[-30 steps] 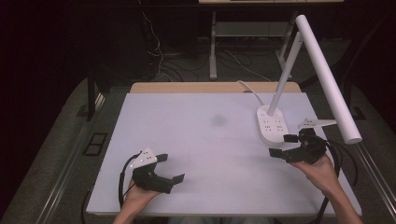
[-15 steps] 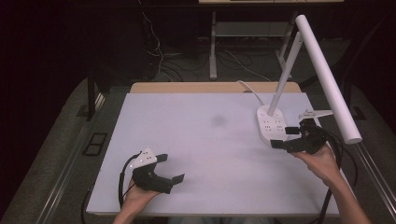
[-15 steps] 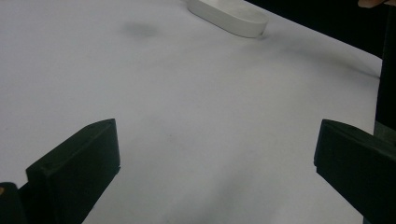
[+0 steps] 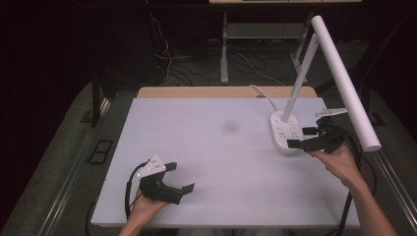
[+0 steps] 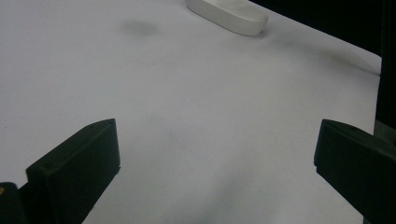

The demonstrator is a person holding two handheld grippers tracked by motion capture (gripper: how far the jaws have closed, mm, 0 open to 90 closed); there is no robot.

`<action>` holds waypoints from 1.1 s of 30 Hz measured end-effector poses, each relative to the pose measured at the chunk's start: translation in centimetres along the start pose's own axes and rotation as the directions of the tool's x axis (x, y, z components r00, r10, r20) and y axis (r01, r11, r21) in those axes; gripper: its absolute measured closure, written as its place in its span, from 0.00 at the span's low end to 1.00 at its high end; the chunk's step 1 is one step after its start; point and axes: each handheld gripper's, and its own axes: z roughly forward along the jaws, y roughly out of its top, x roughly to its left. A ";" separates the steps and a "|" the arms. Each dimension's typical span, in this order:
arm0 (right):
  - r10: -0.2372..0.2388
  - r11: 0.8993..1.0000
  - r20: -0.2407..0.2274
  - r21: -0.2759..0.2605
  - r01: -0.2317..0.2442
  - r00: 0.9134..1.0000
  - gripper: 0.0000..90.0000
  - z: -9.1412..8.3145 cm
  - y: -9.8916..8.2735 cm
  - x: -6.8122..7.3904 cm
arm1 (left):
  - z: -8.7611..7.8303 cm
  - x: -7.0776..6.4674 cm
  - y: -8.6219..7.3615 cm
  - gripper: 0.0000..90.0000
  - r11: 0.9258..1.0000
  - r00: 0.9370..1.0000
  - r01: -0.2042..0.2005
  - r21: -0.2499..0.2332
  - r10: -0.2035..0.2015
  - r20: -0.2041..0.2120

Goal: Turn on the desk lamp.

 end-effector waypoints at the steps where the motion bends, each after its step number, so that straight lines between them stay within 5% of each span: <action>1: 0.000 1.000 0.003 0.001 0.000 1.000 0.01 0.0 0.1 -0.2 | 0.0 0.0 0.0 0.00 1.000 1.000 0.000 0.000 0.000 0.000; 16: 0.037 0.999 0.028 -0.005 -0.037 0.999 0.01 0.5 1.6 -3.0 | -0.1 0.1 0.0 0.00 1.000 1.000 -0.001 -0.005 0.001 -0.001; 18: 0.034 0.999 0.039 -0.003 -0.034 0.999 0.13 0.5 1.8 -3.4 | -0.1 0.0 0.0 0.00 1.000 1.000 0.001 -0.007 -0.001 0.000; 23: 0.057 0.998 0.062 -0.009 -0.057 0.996 0.25 0.6 2.0 -4.4 | -0.1 0.0 0.0 0.00 1.000 1.000 0.002 -0.009 -0.002 -0.001; 33: 0.093 0.995 0.066 -0.023 -0.092 0.993 0.36 1.2 2.4 -5.9 | -0.1 0.0 0.0 0.00 1.000 1.000 -0.001 -0.006 0.001 -0.006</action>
